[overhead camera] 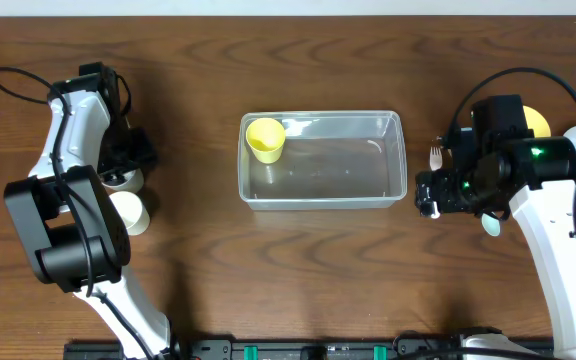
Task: Pack container
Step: 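Move the left gripper to the grey cup and grasp its rim, then place the grey cup into the container's front-left corner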
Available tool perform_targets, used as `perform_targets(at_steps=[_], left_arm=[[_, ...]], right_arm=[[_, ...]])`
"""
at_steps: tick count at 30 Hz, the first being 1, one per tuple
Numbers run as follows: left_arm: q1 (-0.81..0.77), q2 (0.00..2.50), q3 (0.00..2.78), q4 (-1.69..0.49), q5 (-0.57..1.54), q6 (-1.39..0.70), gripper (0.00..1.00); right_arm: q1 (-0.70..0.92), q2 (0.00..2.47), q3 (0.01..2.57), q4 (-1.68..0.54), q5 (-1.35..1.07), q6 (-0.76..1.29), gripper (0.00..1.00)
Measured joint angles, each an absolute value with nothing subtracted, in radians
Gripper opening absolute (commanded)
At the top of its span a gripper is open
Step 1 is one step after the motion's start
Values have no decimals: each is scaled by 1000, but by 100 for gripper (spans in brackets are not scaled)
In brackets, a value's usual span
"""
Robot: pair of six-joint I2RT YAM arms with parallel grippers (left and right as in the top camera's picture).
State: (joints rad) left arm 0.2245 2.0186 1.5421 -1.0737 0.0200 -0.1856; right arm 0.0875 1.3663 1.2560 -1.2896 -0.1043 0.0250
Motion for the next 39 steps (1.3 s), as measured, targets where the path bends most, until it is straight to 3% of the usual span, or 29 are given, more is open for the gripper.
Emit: perform_targets(at_steps=[2, 12, 30, 39], left_arm=[[224, 2018, 1542, -1073, 20, -183, 27], [224, 2018, 1542, -1067, 20, -182, 6], [183, 1940, 1545, -1048, 20, -146, 6], [-128, 1572, 1583, -1126, 20, -103, 6]], right_arm=[[88, 1366, 1256, -1290, -104, 25, 96], [88, 1366, 1256, -1290, -104, 25, 95], [88, 1366, 1256, -1290, -104, 25, 95], [88, 1366, 1256, -1289, -104, 25, 96]])
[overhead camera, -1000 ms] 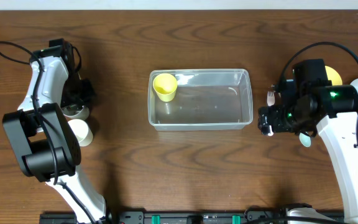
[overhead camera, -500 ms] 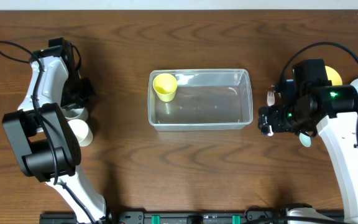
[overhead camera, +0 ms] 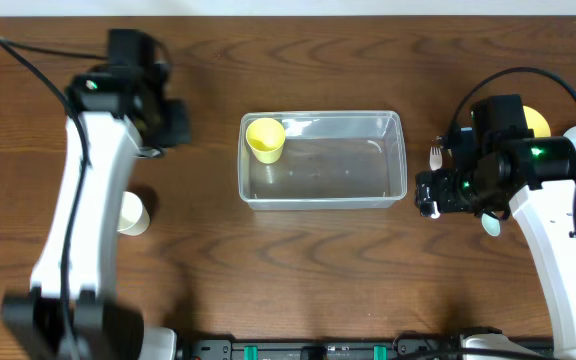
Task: Pack container
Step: 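Place the grey cup into the container's front-left corner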
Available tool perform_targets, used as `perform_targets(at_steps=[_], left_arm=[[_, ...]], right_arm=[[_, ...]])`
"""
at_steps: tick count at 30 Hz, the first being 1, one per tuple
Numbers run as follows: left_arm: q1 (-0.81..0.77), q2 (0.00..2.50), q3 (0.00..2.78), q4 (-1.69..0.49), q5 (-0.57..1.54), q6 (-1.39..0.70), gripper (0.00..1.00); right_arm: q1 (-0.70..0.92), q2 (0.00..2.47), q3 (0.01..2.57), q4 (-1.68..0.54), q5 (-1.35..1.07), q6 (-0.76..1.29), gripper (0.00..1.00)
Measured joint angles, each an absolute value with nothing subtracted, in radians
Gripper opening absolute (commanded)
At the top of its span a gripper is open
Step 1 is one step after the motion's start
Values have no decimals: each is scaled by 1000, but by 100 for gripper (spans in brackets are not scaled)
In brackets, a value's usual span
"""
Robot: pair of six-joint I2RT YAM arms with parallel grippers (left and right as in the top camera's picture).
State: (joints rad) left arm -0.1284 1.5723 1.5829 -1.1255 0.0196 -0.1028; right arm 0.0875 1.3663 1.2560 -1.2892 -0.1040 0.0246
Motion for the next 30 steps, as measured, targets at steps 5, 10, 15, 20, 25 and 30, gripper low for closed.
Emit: perform_targets(at_steps=[5, 10, 15, 20, 25, 30], left_arm=[[-357, 1498, 1589, -1184, 25, -106, 6], [-500, 1540, 1584, -1166, 27, -125, 6], [-560, 1620, 1575, -1163, 27, -138, 6], [-582, 1713, 1575, -1163, 27, -142, 6], [-583, 1805, 1565, -1163, 26, -158, 6], [-583, 1867, 1560, -1143, 26, -160, 6]], right_arm=[[88, 1366, 1256, -1289, -104, 25, 96], [88, 1366, 1256, -1289, -104, 25, 96], [88, 1366, 1256, -1289, -104, 25, 96], [88, 1366, 1256, -1289, -104, 25, 96], [88, 1366, 1256, -1289, -104, 25, 96], [88, 1366, 1256, -1290, -104, 25, 96]])
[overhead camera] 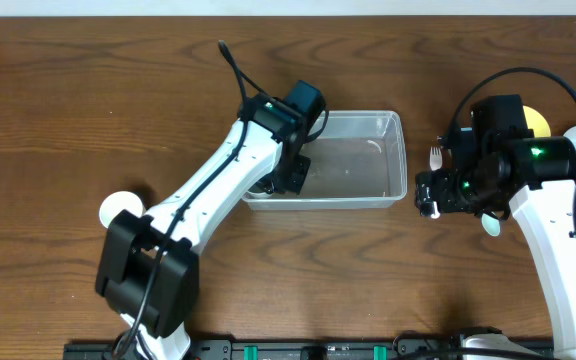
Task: Pack container
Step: 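Place the grey cup into the container's front-left corner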
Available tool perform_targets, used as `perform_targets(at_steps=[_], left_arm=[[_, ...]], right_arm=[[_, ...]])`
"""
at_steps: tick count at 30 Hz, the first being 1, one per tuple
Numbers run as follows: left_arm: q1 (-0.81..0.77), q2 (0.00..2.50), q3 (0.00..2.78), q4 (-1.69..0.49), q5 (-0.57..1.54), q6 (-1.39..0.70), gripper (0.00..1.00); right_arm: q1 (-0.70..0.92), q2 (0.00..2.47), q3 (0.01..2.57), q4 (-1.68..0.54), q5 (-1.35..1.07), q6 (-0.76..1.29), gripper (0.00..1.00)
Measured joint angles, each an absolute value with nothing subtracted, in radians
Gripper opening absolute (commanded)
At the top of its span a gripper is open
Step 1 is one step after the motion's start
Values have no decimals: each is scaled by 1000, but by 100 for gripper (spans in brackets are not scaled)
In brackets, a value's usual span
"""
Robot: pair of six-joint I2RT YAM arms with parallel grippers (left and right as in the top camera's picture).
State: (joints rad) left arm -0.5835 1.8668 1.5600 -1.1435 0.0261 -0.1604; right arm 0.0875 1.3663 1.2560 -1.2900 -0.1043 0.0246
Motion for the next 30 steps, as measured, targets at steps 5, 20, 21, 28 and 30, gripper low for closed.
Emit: perform_targets(at_steps=[5, 20, 21, 28, 30], left_arm=[[-583, 1882, 1524, -1066, 26, -160, 6], [-535, 1884, 1368, -979, 23, -141, 22], [-535, 1884, 1367, -978, 23, -138, 38], [-534, 1884, 1373, -972, 22, -130, 63], [-533, 1884, 1393, -995, 14, -130, 64]], right_arm=[[88, 1366, 1256, -1293, -104, 24, 96], [88, 1366, 1256, -1298, -104, 21, 96], [88, 1366, 1256, -1298, -104, 21, 96], [88, 1366, 1256, -1300, -104, 21, 96], [88, 1366, 1256, -1301, -104, 21, 96]])
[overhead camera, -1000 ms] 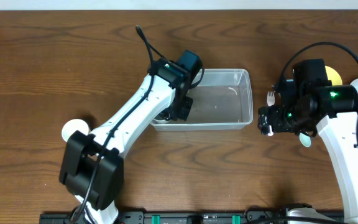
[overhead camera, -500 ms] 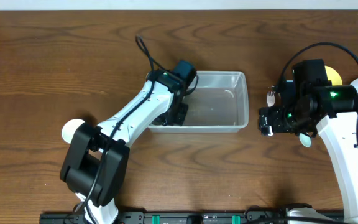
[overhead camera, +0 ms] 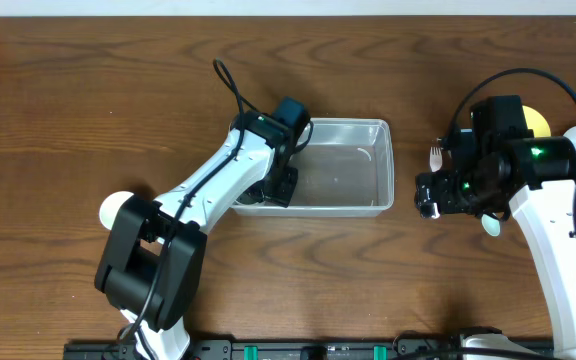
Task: Pack container
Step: 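Place the grey cup into the container's front-left corner, then return the left gripper and grasp the white cup rim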
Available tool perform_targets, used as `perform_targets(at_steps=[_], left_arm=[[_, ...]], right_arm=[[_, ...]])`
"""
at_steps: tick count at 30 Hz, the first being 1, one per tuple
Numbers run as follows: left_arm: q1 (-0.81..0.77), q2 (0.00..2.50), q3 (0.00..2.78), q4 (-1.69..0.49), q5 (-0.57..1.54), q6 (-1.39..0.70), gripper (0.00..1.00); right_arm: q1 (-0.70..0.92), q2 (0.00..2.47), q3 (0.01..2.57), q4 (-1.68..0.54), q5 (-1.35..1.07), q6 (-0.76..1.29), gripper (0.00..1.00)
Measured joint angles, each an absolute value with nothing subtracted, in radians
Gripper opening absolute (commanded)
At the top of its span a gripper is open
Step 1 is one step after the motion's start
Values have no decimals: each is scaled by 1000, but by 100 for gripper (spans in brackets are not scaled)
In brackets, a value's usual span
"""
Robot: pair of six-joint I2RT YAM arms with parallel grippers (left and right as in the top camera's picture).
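Note:
A clear plastic container (overhead camera: 340,172) lies at the table's middle. My left gripper (overhead camera: 278,186) reaches down into its left end, and the arm covers whatever sits there; the jaws cannot be made out from above. A white cup (overhead camera: 116,208) stands on the table at the left, partly behind the left arm's base link. At the right, my right gripper (overhead camera: 429,197) hangs just off the container's right end, its jaws not readable. No yellow cup shows in this view.
A white fork (overhead camera: 435,157) lies beside the right gripper. A yellow item (overhead camera: 537,119), a white round item and a pale spoon (overhead camera: 492,226) sit around the right arm. Black cables loop over both arms.
The container now lies a little further left on the table, with my left gripper still in its left end. The right arm has not moved.
My left gripper was at the far left by two white cups, with a yellow cup in the container's left corner. Then it hovered higher up, one white cup left on the table. Then it was over the container's left end, hiding the yellow cup, and remains there.

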State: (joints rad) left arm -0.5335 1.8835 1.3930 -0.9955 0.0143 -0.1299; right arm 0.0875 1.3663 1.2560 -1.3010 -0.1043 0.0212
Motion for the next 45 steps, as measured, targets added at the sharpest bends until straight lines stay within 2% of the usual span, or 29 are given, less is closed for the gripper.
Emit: perform_targets(at_steps=[4, 7, 9, 15, 21, 25, 37, 45], left_arm=[[-532, 1867, 1471, -1055, -25, -130, 65], [-513, 1787, 1521, -1075, -48, -131, 73], [-477, 1702, 1539, -1078, -57, -141, 75], [-210, 1481, 1568, -1164, -79, -216, 75], [68, 1463, 1518, -1236, -55, -297, 74], [171, 1468, 1402, -1187, -6, -318, 73], [208, 1483, 1070, -957, 54, -319, 73], [209, 1492, 1019, -910, 53, -319, 72]], right_arm=[[88, 1366, 1256, -1301, -104, 21, 96], [88, 1366, 1256, -1301, -104, 21, 96], [88, 1366, 1256, -1301, -104, 21, 96], [88, 1366, 1256, -1301, -104, 21, 96], [88, 1366, 1256, -1301, -104, 21, 97], [88, 1366, 1256, -1301, -104, 20, 96], [88, 1366, 1256, -1308, -104, 18, 96], [88, 1366, 1256, -1316, -104, 18, 96]])
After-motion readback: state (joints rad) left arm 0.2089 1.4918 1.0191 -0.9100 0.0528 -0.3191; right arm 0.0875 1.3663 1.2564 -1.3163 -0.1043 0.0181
